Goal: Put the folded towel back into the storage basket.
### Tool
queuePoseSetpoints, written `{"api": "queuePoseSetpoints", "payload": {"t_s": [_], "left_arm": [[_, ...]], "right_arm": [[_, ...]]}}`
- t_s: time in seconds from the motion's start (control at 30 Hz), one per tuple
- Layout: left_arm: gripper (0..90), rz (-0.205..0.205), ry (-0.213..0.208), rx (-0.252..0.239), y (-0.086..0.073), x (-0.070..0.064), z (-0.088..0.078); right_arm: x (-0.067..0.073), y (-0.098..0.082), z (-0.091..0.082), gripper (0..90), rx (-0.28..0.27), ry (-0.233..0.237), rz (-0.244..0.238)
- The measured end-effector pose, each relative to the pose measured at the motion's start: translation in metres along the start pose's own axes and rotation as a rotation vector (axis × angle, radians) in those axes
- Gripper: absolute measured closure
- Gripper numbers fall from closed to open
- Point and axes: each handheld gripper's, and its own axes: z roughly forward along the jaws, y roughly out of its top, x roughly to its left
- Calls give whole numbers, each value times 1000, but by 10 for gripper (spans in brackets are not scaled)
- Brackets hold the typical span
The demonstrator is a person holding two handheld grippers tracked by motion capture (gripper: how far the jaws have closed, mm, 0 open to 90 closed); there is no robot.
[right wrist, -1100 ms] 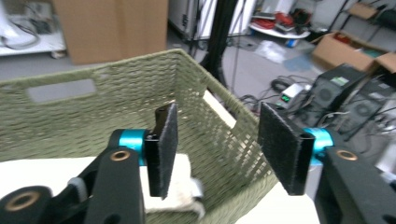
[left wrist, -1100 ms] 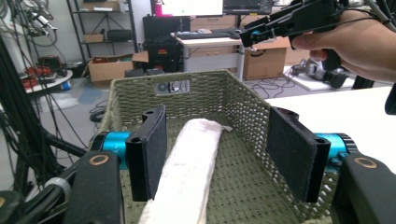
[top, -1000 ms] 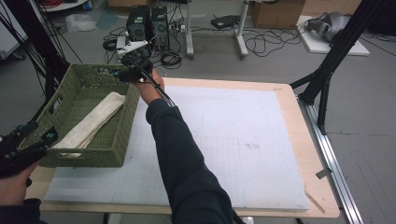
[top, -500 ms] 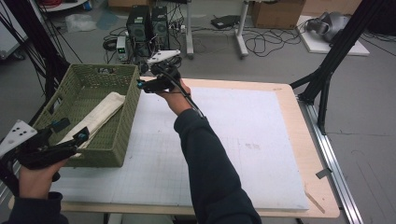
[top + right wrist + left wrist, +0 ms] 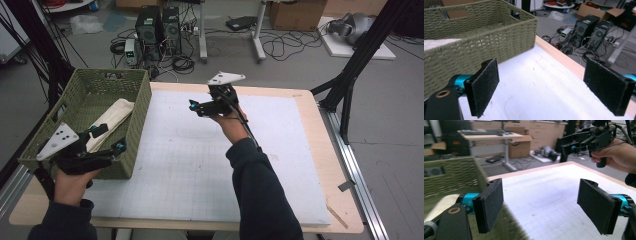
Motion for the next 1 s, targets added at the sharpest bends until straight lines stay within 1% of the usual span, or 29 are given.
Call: {"api": "queuePoseSetpoints", "payload": {"t_s": [0.1, 0.17, 0.2, 0.23, 0.27, 0.33, 0.53, 0.57, 0.6, 0.73, 0.8, 0.83, 0.9, 0.93, 1.0], "left_arm": [[211, 8, -22, 12, -1, -8, 12], [211, 16, -44, 17, -2, -15, 21], [211, 20, -63, 20, -2, -19, 27], [212, 20, -69, 19, -3, -21, 29], [212, 21, -79, 19, -3, -24, 34], [212, 24, -101, 16, -4, -30, 42], [213, 37, -163, 43, -12, -47, 65], [214, 37, -173, 46, -13, -49, 68], [215, 35, -183, 48, -14, -52, 72], [216, 37, -216, 62, -19, -60, 84], [216, 46, -229, 69, -21, -64, 90], [216, 53, -235, 72, -22, -65, 93], [218, 58, -250, 77, -24, -68, 98], [219, 60, -260, 80, -25, -69, 101], [220, 61, -264, 84, -28, -71, 104]], "right_arm": [[-5, -15, -21, 123, 5, -29, 5], [-7, -25, -34, 123, 7, -41, 8], [-9, -30, -41, 123, 9, -52, 8], [-10, -37, -52, 122, 11, -64, 8], [-11, -40, -55, 122, 11, -67, 8], [-13, -49, -70, 121, 16, -88, 5], [-19, -76, -108, 119, 23, -136, 21], [-20, -82, -115, 118, 18, -149, 32], [-21, -87, -121, 118, 22, -160, 33], [-22, -107, -141, 117, 29, -192, 61], [-21, -116, -151, 117, 35, -208, 58], [-20, -120, -154, 117, 45, -217, 53], [-19, -129, -161, 117, 48, -227, 48], [-19, -133, -164, 117, 53, -230, 54], [-19, -141, -169, 117, 57, -235, 64]]}}
